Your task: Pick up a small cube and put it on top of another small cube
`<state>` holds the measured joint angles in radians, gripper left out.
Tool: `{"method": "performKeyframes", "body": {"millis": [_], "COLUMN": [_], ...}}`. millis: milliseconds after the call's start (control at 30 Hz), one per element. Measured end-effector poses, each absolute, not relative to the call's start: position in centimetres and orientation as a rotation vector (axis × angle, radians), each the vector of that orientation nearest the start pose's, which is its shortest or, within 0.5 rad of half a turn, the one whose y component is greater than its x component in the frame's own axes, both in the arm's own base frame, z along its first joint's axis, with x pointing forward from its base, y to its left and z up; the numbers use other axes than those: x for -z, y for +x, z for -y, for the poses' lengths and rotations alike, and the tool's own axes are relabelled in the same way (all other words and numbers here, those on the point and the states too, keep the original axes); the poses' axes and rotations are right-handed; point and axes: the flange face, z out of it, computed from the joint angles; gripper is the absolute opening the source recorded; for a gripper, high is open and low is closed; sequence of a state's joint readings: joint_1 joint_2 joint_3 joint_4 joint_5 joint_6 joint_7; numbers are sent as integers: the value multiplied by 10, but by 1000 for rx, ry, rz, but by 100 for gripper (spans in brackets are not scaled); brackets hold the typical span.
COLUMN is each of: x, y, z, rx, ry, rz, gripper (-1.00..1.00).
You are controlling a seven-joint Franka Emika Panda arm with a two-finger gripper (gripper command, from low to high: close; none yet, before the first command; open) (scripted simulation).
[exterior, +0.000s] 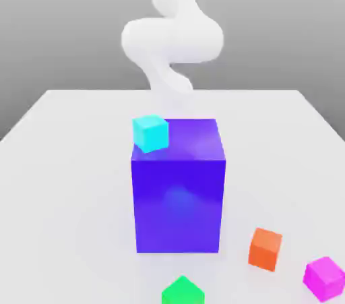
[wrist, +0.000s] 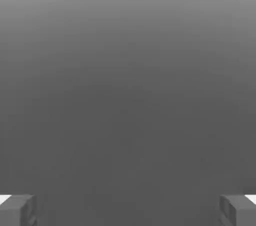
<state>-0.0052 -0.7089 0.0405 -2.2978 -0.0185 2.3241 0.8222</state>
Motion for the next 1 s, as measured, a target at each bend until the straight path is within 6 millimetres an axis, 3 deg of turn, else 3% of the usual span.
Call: {"method": "performKeyframes", "body": {"millis": [267, 500, 767, 1000], "x": [-567, -452, -315, -203], "y": [463, 502, 501, 467], "z": [-82, -140, -209, -263], "rx": [779, 575, 300, 34], "ry": [-2736, -2897, -3027, -3077], "rz": [-986, -899, -753, -632], "gripper": [0, 0, 0, 0]}}
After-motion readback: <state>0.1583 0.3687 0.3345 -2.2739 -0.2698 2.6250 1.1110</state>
